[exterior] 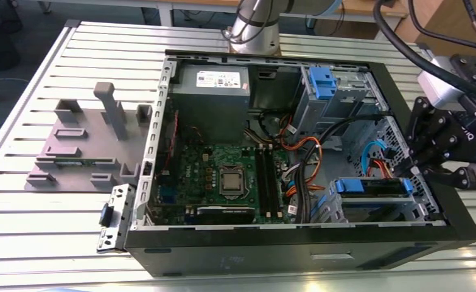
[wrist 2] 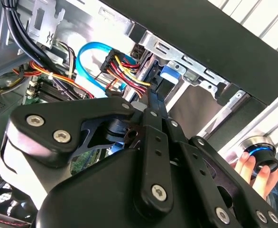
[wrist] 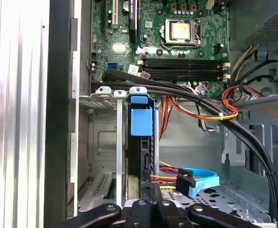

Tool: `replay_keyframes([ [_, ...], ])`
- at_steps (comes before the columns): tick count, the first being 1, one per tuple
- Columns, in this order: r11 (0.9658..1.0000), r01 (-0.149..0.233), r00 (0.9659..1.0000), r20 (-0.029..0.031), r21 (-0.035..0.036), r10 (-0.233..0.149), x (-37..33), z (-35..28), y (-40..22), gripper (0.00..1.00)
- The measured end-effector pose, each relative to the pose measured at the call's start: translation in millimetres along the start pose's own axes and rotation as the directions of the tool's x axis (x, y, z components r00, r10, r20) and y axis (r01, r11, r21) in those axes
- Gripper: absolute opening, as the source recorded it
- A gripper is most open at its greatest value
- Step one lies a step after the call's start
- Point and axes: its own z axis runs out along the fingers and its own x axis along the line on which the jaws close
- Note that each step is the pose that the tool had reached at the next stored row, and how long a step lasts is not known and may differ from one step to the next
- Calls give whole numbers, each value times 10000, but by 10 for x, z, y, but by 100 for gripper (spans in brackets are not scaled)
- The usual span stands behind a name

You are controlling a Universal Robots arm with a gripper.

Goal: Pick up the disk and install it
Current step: 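Insert the first disk wire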

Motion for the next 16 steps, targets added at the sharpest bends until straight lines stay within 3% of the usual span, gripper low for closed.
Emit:
replay_keyframes([
  [16, 10000, -2, 10000, -1, -29, 2, -3, -23, -97, 11],
])
